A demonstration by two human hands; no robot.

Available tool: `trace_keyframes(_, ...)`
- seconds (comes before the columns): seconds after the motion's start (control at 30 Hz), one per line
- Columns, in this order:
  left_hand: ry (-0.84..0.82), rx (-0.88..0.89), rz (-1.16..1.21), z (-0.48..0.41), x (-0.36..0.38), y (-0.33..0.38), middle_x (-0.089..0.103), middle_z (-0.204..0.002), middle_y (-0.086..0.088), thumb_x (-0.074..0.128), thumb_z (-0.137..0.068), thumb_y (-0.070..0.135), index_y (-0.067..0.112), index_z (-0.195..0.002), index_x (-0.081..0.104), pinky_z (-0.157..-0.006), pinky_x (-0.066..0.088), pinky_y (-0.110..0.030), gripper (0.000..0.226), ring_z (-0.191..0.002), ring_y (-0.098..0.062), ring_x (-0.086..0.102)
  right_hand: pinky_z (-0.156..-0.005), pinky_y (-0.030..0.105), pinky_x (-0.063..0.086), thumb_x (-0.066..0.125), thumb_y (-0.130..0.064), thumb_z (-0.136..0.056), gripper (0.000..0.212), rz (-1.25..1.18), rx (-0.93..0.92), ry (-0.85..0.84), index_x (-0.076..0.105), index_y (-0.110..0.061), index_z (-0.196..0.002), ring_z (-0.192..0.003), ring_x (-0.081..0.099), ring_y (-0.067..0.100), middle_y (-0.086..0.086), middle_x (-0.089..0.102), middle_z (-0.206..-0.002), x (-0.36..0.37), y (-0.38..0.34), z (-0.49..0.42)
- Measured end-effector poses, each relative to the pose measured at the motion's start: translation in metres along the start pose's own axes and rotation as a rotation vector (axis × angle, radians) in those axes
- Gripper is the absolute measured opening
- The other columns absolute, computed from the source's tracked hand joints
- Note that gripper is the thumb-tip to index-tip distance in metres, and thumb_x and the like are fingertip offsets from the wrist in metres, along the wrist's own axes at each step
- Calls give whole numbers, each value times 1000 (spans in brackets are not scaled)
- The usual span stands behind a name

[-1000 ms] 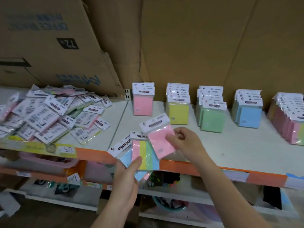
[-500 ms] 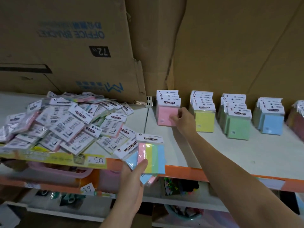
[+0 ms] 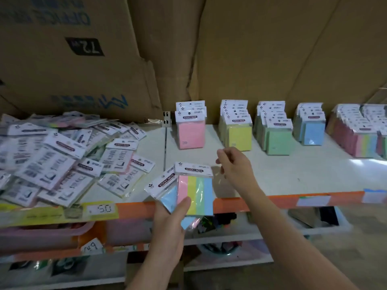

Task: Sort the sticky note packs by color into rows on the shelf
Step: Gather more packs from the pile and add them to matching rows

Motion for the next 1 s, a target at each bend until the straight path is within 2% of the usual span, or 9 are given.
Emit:
trace_keyframes(0.13, -121, -21, -84, -1, 38, -24, 74, -114, 3, 71, -78, 14, 29, -123, 60, -76, 60, -32, 49, -103, -17, 71, -46, 17, 41, 54, -38, -99, 27, -99, 101, -99, 67, -22, -81, -48, 54, 4, -10, 70, -68, -46, 28, 62)
trace_keyframes(0.27, -249, -69, -247, 6, 86, -53, 71, -119, 2, 76, -69, 28, 25, -131, 56, -87, 58, -41, 65, -108, -20, 69, -51, 23, 43, 67, -40, -89, 20, -125, 144, -82, 64, -22, -80, -53, 53, 8, -10, 60, -60, -94, 53, 89)
trace_keyframes(0.4, -305, -102, -376, 15, 133, -84, 74, -113, 4, 76, -68, 40, 29, -123, 61, -82, 58, -39, 59, -102, -17, 71, -51, 22, 42, 71, -33, -88, 19, -147, 168, -42, 63, -15, -86, -56, 51, 9, -5, 58, -65, -145, 83, 97)
trace_keyframes(0.5, -305, -261, -260, 21, 171, -117, 76, -105, -6, 62, -90, 33, 23, -116, 63, -65, 58, -36, 28, -92, -25, 74, -53, 24, 41, 68, -26, -92, 13, -232, 190, 35, 64, -14, -89, -59, 51, 9, -4, 58, -67, -187, 112, 98)
trace_keyframes(0.63, -385, -349, -150, 35, 230, -158, 74, -112, -10, 48, -99, 17, 17, -125, 59, -65, 60, -32, 29, -98, -27, 73, -48, 19, 41, 67, -21, -93, 7, -272, 196, 102, 65, -15, -89, -50, 52, 3, -13, 58, -56, -253, 158, 87)
trace_keyframes(0.7, -409, -316, -200, 43, 262, -180, 74, -112, -8, 52, -94, 18, 21, -125, 58, -65, 60, -31, 32, -97, -26, 73, -50, 21, 41, 69, -24, -92, 8, -293, 200, 100, 66, -17, -88, -53, 53, 6, -7, 59, -57, -288, 177, 78)
trace_keyframes(0.8, -383, -251, -276, 52, 307, -213, 75, -110, -8, 58, -86, 20, 17, -120, 59, -66, 60, -32, 34, -95, -25, 73, -67, 37, 45, 71, -32, -86, 26, -297, 202, 72, 66, -8, -95, -72, 58, 19, 26, 62, -85, -340, 203, 61)
trace_keyframes(0.9, -349, -184, -361, 57, 348, -237, 75, -110, -8, 56, -96, 13, 16, -116, 59, -65, 60, -34, 20, -96, -25, 73, -61, 21, 47, 69, -17, -91, 4, -258, 181, 42, 68, -14, -93, -65, 61, 5, 8, 69, -76, -387, 224, 39)
trace_keyframes(1.0, -296, -124, -417, 54, 383, -254, 74, -110, -8, 59, -96, 11, 17, -113, 61, -77, 60, -47, 18, -98, -28, 73, -54, 15, 45, 67, -13, -92, 3, -242, 156, 23, 68, -16, -94, -58, 59, 0, -10, 65, -62, -424, 238, 14)
Point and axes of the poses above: each hand's wrist, its own z-axis away from the middle knuckle, its own x-axis out of the palm, y = z × x, the point moved 6 cm from there along -z, towards the middle knuckle
